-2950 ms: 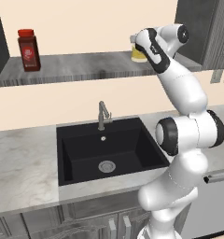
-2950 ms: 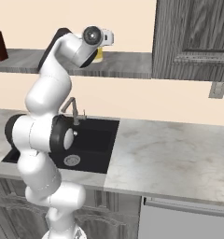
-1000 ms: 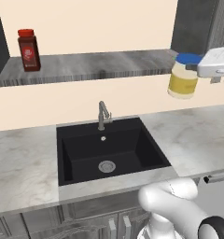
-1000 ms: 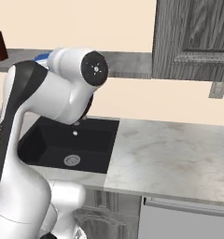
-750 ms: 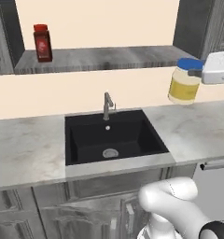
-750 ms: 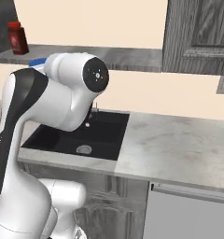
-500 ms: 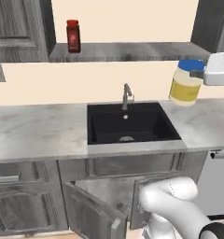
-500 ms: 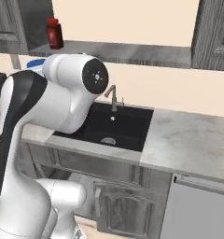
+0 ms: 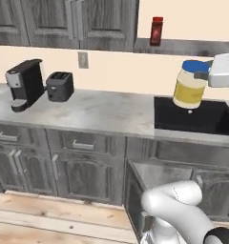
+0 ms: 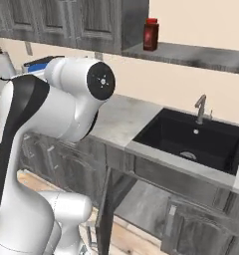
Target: Collect the paprika, mayonnaise, and shaker from the cabinet and place them next to the stove.
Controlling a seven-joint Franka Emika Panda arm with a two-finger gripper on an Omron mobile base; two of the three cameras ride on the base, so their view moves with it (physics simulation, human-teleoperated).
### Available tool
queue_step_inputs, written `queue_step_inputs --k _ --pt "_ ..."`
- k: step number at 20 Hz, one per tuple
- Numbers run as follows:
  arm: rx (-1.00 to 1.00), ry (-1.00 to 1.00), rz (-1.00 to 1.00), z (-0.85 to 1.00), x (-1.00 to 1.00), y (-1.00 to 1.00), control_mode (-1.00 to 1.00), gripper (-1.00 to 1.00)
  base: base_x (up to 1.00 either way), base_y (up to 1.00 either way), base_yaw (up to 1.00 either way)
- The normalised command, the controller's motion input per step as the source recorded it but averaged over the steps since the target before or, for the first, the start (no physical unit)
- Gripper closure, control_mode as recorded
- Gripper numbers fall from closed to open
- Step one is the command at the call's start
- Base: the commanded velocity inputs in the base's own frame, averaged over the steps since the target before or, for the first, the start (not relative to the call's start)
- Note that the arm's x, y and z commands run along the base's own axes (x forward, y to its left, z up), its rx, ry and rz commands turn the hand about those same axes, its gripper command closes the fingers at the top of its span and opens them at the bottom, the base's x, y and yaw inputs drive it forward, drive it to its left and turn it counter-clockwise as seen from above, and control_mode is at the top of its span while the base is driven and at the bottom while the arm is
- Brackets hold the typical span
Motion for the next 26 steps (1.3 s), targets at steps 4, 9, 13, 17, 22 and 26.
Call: queue_step_inputs --k 4,9,13,17,22,26 --pt "0.00 0.00 0.00 0.00 0.00 0.00 1.00 1.00 -0.22 0.85 0.51" --pt "0.00 0.00 0.00 0.00 0.00 0.00 1.00 1.00 -0.04 0.84 0.53" --pt "0.00 0.00 0.00 0.00 0.00 0.00 1.00 1.00 0.00 0.73 0.54" --pt "0.00 0.00 0.00 0.00 0.00 0.00 1.00 1.00 0.09 0.57 0.54" --pt "0.00 0.00 0.00 0.00 0.00 0.00 1.00 1.00 0.21 0.40 0.54" --pt "0.00 0.00 0.00 0.00 0.00 0.00 1.00 1.00 0.62 0.01 0.46"
